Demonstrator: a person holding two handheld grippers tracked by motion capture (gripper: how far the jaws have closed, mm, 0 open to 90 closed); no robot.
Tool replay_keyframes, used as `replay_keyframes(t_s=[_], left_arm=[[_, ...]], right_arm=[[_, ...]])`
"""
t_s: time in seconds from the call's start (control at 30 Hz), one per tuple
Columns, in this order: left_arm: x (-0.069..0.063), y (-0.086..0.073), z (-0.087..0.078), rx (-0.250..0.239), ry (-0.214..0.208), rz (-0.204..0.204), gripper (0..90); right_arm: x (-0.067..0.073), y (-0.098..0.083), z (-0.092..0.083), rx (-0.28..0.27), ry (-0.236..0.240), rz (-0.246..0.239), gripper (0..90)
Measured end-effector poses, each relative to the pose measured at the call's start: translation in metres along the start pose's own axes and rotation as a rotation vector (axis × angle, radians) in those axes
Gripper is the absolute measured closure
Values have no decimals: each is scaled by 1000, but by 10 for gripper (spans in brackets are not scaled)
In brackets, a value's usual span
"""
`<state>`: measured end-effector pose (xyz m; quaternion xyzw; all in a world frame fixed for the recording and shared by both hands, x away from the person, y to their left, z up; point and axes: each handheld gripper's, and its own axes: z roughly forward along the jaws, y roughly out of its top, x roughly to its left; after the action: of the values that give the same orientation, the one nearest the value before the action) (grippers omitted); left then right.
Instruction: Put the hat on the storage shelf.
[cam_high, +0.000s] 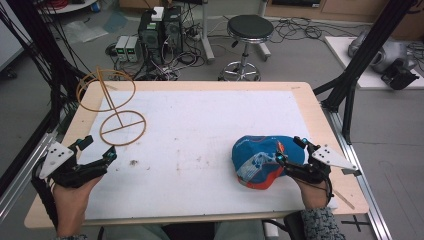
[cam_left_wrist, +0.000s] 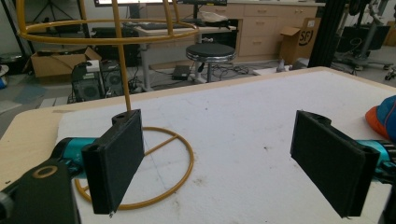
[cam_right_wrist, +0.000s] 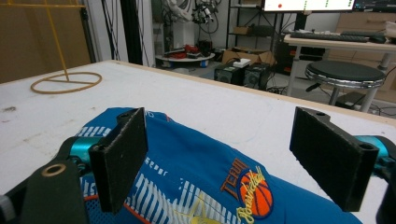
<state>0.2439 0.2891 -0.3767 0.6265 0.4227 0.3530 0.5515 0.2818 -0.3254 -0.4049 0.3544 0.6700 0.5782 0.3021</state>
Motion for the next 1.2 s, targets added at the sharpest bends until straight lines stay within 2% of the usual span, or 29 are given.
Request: replay_keyframes(t_s=[0.27, 0.53, 0.7, 0.77, 0.87, 0.93, 1.03, 1.1, 1.2], left_arm=[[1, 1, 0, 12, -7, -19, 178], [1, 2, 0, 4, -8, -18, 179], [1, 2, 0, -1, -11, -19, 180], [1, 2, 0, -4, -11, -21, 180], [1, 2, 0, -5, -7, -15, 182], [1, 2, -1, -8, -5, -14, 187], [1, 2, -1, -10, -7, -14, 190], [0, 2, 0, -10, -8, -14, 190], [0, 2, 0, -11, -14, -14, 191]], right_arm=[[1, 1, -1, -5, 9, -3, 186], [3, 3, -2, -19, 33, -10, 193], [9, 6, -2, -34, 90, -29, 207], [11, 6, 0, -45, 139, -33, 218], [16, 6, 3, -40, 187, -50, 255], [17, 5, 5, -33, 197, -56, 269], [23, 3, 10, -5, 236, -75, 357], [25, 2, 12, -3, 253, -92, 379], [26, 2, 14, 6, 263, -99, 408]])
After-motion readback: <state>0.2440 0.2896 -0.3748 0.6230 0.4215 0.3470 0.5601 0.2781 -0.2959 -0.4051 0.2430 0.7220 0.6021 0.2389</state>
